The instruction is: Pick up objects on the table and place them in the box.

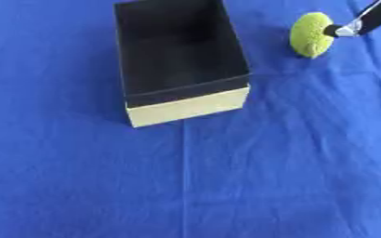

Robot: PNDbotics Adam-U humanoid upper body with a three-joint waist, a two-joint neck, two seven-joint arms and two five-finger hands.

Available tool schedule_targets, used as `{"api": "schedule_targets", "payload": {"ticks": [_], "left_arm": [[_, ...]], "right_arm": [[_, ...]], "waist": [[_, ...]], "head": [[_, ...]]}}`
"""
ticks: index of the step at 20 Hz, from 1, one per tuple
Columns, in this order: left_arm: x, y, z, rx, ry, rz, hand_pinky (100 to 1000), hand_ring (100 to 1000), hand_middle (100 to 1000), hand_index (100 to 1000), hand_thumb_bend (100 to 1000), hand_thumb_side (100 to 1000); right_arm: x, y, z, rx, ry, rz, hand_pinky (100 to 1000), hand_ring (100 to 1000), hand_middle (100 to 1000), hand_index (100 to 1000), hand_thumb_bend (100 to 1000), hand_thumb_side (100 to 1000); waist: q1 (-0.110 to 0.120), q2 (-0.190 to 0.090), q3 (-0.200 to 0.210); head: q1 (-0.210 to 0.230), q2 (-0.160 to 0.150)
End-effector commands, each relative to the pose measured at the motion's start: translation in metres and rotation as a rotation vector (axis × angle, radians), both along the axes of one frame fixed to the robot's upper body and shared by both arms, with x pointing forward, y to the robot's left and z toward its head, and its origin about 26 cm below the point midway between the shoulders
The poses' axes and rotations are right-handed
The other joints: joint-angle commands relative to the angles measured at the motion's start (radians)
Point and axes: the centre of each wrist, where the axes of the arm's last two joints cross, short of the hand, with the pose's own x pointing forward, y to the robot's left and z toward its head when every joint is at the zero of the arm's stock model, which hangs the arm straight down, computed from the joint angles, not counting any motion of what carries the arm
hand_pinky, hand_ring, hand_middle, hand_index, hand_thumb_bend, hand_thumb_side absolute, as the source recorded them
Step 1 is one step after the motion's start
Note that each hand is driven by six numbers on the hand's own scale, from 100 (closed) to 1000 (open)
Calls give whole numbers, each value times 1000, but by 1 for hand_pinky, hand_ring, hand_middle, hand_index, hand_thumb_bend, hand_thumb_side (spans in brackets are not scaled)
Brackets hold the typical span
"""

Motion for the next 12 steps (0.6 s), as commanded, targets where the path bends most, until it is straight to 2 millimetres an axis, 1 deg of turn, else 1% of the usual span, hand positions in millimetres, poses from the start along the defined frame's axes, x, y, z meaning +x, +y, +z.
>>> {"api": "schedule_targets", "payload": {"ticks": [1, 4, 6, 12], "left_arm": [[-3, 1, 8, 26, -17, 3, 459, 755, 688, 683, 878, 815], [-3, 1, 8, 25, -17, 1, 458, 755, 688, 683, 878, 815], [-3, 1, 8, 25, -17, 2, 458, 756, 688, 682, 881, 813], [-3, 1, 8, 22, -18, 1, 457, 755, 687, 679, 879, 814]], "right_arm": [[-1, -11, 6, -146, 67, 23, 886, 916, 877, 992, 380, 100], [5, -13, -4, -142, 89, -16, 882, 916, 879, 1000, 377, 100], [8, -16, -8, -133, 93, -42, 881, 916, 883, 1000, 376, 100], [15, -17, -16, -115, 82, -82, 881, 916, 890, 1000, 377, 100]], "waist": [[-4, -187, 0], [-3, -186, 1], [-1, -184, 2], [2, -179, 3]], "head": [[-3, -10], [-8, -15], [-15, -24], [-42, -46]]}}
